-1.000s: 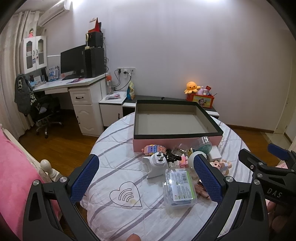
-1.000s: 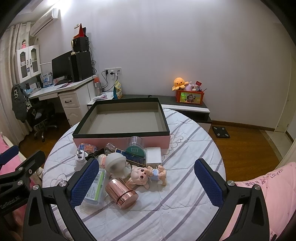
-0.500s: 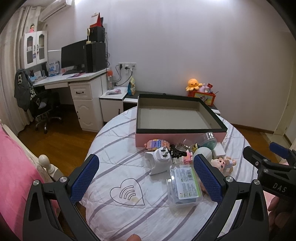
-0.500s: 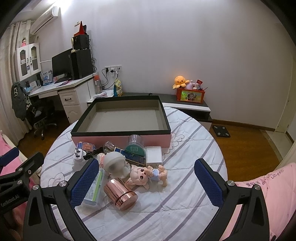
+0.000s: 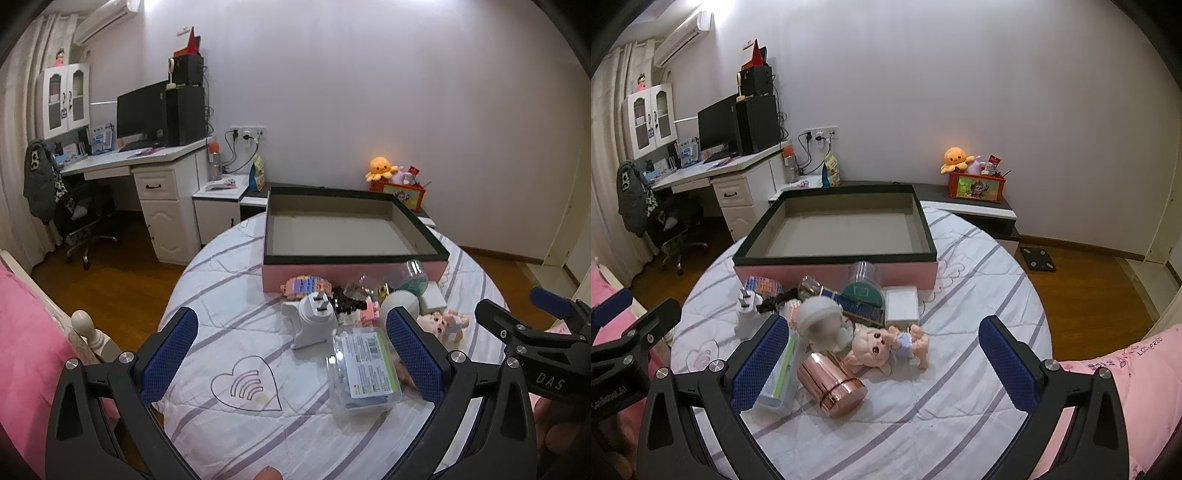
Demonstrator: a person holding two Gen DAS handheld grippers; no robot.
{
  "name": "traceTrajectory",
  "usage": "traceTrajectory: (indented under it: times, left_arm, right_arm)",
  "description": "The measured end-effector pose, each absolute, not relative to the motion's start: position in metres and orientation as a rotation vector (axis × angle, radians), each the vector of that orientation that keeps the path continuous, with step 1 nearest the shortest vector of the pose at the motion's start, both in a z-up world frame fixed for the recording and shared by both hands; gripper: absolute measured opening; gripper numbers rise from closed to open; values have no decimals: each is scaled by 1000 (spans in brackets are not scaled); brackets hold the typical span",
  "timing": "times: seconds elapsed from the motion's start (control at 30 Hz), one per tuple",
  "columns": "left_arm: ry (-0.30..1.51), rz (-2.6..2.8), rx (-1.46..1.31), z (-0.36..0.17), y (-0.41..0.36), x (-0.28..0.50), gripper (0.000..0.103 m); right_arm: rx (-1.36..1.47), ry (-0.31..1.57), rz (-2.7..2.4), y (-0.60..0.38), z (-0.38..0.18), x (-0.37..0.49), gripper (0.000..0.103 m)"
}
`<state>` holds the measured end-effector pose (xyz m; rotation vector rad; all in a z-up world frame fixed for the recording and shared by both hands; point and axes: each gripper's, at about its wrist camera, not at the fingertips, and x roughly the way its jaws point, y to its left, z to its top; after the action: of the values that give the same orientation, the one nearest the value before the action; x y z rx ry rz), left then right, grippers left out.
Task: Organize rigid objects
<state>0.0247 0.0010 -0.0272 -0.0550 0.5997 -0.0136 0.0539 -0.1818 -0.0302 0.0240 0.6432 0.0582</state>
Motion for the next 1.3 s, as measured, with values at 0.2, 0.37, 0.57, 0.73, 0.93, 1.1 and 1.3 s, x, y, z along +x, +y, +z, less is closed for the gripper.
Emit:
traceTrajectory:
  times: [0.2, 0.37, 0.57, 0.73, 0.93, 1.1, 1.3]
  left_arm:
    - [678, -68, -53, -50, -13, 29, 103]
    - [748, -102, -80, -71, -18, 34, 103]
    - [831, -137, -110, -94, -22, 38, 103]
    - [864, -139, -116, -102, -16, 37, 103]
    - [887, -133, -114, -105, -17, 38, 103]
    - [887, -147, -111, -104, -25, 42, 103]
    - [899, -176, -78, -104, -42, 54, 103]
  right_arm:
    - [32, 704, 84, -185, -49, 57, 103]
    - [37, 764, 95, -192, -68, 63, 103]
    - [45, 833, 168, -197, -91, 69, 99]
    - [36, 873, 294, -190, -107, 76, 94]
    - [8, 894, 415, -170, -123, 91, 70]
    - [30, 893, 480, -168, -129, 92, 52]
    - [62, 881, 464, -188, -126, 80, 51]
